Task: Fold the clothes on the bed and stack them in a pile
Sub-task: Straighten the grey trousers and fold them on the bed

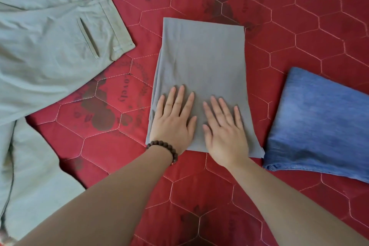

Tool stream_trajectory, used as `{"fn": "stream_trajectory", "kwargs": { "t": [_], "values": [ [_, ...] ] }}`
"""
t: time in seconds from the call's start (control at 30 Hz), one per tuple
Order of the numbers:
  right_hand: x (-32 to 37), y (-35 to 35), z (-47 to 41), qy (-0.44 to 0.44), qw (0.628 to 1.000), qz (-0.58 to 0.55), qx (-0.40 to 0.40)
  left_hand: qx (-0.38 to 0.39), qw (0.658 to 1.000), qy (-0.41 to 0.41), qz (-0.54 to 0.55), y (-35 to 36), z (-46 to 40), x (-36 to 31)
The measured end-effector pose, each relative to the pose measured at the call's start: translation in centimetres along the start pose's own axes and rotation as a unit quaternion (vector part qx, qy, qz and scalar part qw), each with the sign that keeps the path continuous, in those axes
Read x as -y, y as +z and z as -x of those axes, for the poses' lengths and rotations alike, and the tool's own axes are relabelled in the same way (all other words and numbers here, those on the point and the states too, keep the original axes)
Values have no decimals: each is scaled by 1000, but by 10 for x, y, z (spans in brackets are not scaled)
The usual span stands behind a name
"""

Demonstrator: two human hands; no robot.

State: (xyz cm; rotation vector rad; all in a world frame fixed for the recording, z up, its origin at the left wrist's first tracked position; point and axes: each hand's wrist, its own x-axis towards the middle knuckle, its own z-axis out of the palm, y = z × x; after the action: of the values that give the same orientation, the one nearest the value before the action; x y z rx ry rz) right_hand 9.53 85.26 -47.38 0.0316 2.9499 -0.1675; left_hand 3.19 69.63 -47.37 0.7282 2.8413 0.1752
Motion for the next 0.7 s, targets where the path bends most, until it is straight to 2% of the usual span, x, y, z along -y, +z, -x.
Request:
{"fn": "stream_trajectory", "kwargs": {
  "t": [0.13,0.23,0.27,0.3,0.33,0.4,0.43,0.5,0.57,0.6,0.7],
  "values": [
    [-28,-6,13,44,999,8,11,-11,999,-44,-14,1,2,0],
    [-32,-14,10,190,981,-28,24,-10,998,-64,-21,2,1,-1],
    [-32,-17,5,229,972,-44,5,-10,998,-66,-22,3,-1,0],
    [-29,-23,-3,226,972,-52,-27,-11,998,-64,-22,3,-2,0],
    [-23,-28,-13,179,980,-52,-65,-13,998,-62,-20,4,-3,0],
    [0,-33,-43,3,993,-48,-106,-21,998,-60,-11,5,-4,1],
    [13,-34,-62,-81,990,-53,-106,-25,998,-58,-7,6,-4,2],
    [35,-31,-99,-189,977,-75,-64,-32,998,-55,-9,7,-4,2],
    [36,-27,-135,-242,969,-48,-16,-38,998,-54,-13,9,-5,3],
    [27,-26,-152,-251,968,-10,-17,-39,998,-52,-13,9,-6,4],
    [-16,-32,-198,-170,984,36,-36,-43,998,-48,-11,11,-7,5]
  ]
}}
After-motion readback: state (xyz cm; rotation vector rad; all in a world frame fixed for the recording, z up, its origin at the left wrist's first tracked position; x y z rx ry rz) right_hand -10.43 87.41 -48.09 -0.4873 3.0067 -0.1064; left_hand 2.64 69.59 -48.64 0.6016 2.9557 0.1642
